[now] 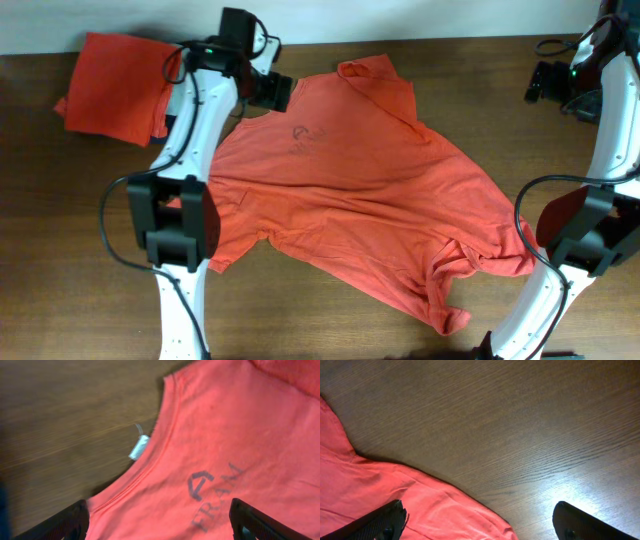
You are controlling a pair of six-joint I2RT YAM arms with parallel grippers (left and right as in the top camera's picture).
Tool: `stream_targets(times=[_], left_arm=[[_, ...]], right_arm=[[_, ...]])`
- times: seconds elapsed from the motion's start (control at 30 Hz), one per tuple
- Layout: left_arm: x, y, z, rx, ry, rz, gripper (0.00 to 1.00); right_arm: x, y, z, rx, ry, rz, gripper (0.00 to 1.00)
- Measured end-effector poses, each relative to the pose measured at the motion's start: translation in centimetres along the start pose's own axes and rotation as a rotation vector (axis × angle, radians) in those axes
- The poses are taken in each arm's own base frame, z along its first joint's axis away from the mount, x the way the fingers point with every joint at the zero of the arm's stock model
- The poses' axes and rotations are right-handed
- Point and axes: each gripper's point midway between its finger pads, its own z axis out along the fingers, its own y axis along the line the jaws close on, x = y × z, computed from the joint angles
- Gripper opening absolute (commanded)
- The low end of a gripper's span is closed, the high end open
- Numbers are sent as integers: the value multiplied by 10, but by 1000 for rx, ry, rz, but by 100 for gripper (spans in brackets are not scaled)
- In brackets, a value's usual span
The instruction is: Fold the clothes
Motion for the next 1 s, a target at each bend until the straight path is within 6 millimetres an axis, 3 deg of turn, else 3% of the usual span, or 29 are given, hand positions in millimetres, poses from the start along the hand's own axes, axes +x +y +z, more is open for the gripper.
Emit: stream_targets(times=[0.03, 0.17, 0.33, 0.8, 0.9, 0.97, 1.0], left_arm=[[4, -2, 7, 4, 15, 3, 84], [24, 3, 38, -13, 90, 4, 79], [49, 14, 69, -44, 172, -6, 78], [54, 34, 70, -123, 188, -9, 74], [64, 38, 81, -136, 219, -13, 57], [65, 41, 79, -141, 225, -11, 31], [67, 41, 79, -142, 231, -15, 28]], right_arm=[[0, 0, 0, 0, 0, 0, 98], [0, 0, 0, 0, 0, 0, 98], [0, 0, 0, 0, 0, 0, 98], [0, 0, 0, 0, 0, 0, 99], [0, 0, 0, 0, 0, 0, 99], [0, 0, 0, 0, 0, 0, 98], [0, 0, 0, 0, 0, 0, 98]])
